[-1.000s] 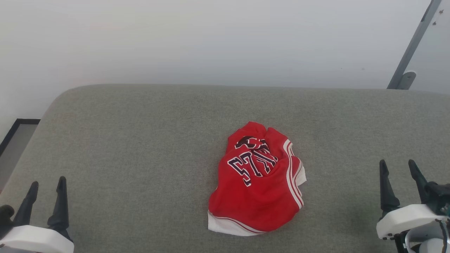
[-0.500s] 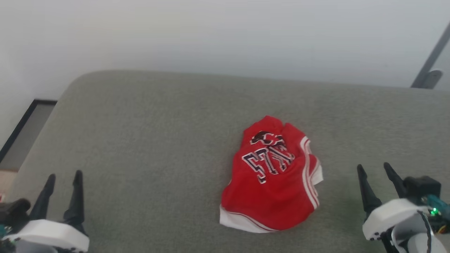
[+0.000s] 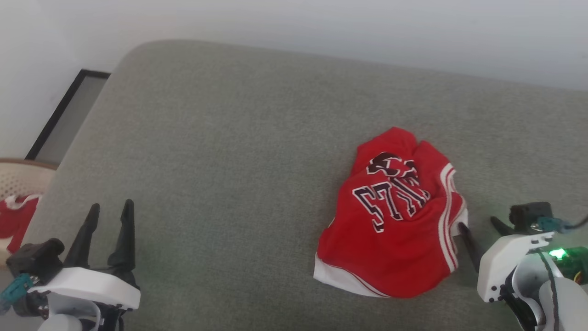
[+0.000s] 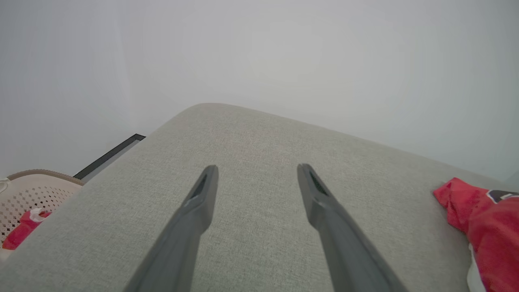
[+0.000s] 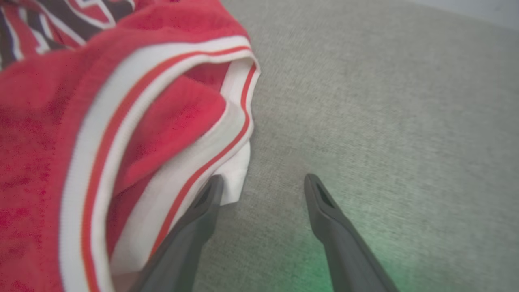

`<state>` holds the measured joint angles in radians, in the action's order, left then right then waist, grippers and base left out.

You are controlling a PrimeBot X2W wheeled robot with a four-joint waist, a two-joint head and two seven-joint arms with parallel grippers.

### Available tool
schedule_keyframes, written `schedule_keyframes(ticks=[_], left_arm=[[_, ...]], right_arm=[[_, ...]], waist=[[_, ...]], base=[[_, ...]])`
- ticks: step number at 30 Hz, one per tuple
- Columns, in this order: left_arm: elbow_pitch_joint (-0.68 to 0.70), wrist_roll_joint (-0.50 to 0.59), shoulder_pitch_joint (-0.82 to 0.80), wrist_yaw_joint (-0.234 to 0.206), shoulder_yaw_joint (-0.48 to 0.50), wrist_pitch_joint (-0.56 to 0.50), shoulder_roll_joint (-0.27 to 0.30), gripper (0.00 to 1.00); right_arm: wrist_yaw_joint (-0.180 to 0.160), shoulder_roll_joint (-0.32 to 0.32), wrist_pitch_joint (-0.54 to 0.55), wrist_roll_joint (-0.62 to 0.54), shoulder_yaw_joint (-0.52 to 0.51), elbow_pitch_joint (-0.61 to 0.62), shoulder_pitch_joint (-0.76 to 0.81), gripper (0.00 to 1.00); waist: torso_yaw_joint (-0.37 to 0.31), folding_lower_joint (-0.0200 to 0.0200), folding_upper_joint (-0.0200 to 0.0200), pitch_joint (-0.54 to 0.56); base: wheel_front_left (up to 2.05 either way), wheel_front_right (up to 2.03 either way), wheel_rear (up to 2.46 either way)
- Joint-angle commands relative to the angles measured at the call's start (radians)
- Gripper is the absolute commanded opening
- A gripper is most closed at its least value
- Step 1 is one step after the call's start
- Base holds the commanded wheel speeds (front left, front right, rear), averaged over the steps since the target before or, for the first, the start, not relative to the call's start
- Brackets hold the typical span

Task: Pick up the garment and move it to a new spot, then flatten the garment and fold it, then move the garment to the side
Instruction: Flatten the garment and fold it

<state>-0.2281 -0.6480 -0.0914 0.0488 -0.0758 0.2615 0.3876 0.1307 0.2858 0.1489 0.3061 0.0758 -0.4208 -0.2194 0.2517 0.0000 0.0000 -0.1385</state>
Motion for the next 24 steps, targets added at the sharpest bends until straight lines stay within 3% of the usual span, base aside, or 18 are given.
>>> schedule_keyframes(ticks=[1, 13, 14, 16, 17, 18, 24], left_arm=[[-0.005, 0.015, -0.016, 0.008, 0.003, 0.005, -0.011, 1.00], [-0.042, 0.025, -0.055, 0.044, 0.030, 0.005, -0.062, 1.00], [-0.046, 0.028, -0.057, 0.047, 0.032, 0.005, -0.065, 1.00], [-0.053, 0.033, -0.061, 0.053, 0.036, 0.005, -0.070, 1.00], [-0.057, 0.033, -0.062, 0.053, 0.039, 0.005, -0.073, 1.00], [-0.060, 0.032, -0.064, 0.054, 0.043, 0.005, -0.077, 1.00], [-0.073, 0.038, -0.069, 0.064, 0.062, 0.005, -0.087, 1.00]], right_arm=[[0.000, 0.011, 0.034, 0.007, 0.014, -0.005, -0.012, 1.00], [0.001, 0.040, 0.299, 0.005, 0.141, -0.066, -0.044, 1.00], [0.002, 0.041, 0.321, 0.008, 0.154, -0.070, -0.046, 0.86], [0.003, 0.050, 0.382, 0.007, 0.189, -0.076, -0.045, 0.45], [0.003, 0.058, 0.408, 0.003, 0.207, -0.076, -0.041, 0.11], [0.003, 0.068, 0.439, -0.001, 0.224, -0.074, -0.037, 0.00], [0.000, 0.120, 0.497, 0.002, 0.227, -0.016, -0.050, 0.00]], waist=[[0.018, 0.0000, 0.0000, -0.020], [0.047, 0.0000, 0.0000, -0.062], [0.048, 0.0000, 0.0000, -0.064], [0.050, 0.0000, 0.0000, -0.065], [0.051, 0.0000, 0.0000, -0.065], [0.051, 0.0000, 0.0000, -0.064], [0.046, 0.0000, 0.0000, -0.057]], base=[[0.00, 0.00, 0.00], [0.00, 0.00, 0.00], [0.00, 0.00, 0.00], [0.00, 0.00, 0.00], [0.00, 0.00, 0.00], [0.00, 0.00, 0.00], [0.00, 0.00, 0.00]])
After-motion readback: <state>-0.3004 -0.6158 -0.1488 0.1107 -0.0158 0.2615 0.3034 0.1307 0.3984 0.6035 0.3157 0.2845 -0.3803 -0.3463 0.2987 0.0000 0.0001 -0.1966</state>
